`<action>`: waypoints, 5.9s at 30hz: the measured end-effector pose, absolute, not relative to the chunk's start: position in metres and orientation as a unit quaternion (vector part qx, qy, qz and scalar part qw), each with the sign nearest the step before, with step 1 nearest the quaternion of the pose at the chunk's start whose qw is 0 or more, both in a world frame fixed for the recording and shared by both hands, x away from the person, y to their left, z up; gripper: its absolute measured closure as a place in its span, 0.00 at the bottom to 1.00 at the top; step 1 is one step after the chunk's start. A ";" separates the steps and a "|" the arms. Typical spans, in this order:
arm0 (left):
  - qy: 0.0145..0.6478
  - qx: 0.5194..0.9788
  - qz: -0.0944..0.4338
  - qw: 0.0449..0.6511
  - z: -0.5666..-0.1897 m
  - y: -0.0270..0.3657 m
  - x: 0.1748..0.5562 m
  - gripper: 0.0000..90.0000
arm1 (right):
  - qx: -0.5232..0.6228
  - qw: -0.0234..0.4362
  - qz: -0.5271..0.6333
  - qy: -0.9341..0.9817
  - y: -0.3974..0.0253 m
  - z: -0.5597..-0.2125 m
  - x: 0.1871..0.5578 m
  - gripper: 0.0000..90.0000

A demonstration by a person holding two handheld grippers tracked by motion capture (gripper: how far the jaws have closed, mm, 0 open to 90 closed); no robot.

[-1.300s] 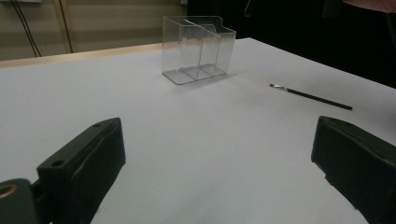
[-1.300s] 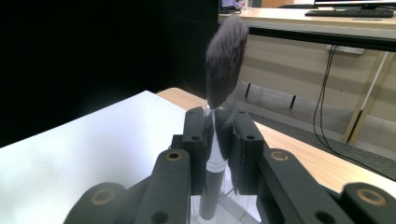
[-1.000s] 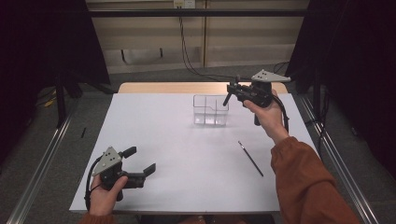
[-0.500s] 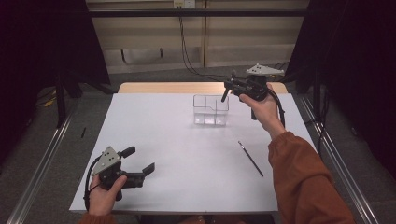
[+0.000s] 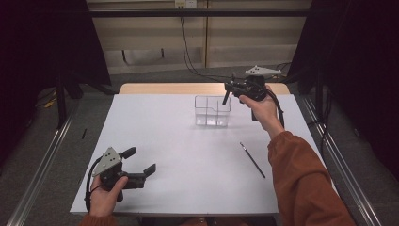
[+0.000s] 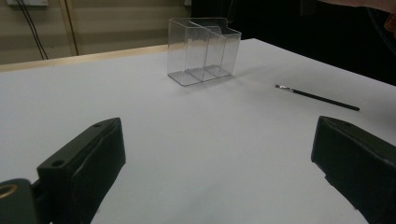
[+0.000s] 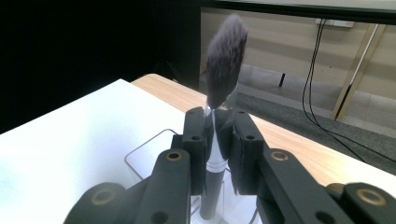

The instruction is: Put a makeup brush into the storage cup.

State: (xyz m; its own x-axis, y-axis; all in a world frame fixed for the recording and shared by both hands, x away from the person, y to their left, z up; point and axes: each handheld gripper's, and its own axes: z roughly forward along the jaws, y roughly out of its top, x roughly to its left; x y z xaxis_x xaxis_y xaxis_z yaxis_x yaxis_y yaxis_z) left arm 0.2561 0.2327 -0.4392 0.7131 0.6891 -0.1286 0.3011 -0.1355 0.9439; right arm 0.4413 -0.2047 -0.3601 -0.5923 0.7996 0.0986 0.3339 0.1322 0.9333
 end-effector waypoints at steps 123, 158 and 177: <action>0.331 0.735 0.174 0.565 -0.439 0.234 0.253 0.03 | 0.440 0.218 0.527 0.694 -0.211 -0.416 0.418 0.00; 0.351 0.722 0.184 0.568 -0.439 0.242 0.250 0.03 | 0.441 0.233 0.543 0.676 -0.235 -0.418 0.352 0.01; 0.355 0.720 0.188 0.566 -0.439 0.245 0.245 0.03 | 0.444 0.249 0.533 0.676 -0.261 -0.430 0.308 0.01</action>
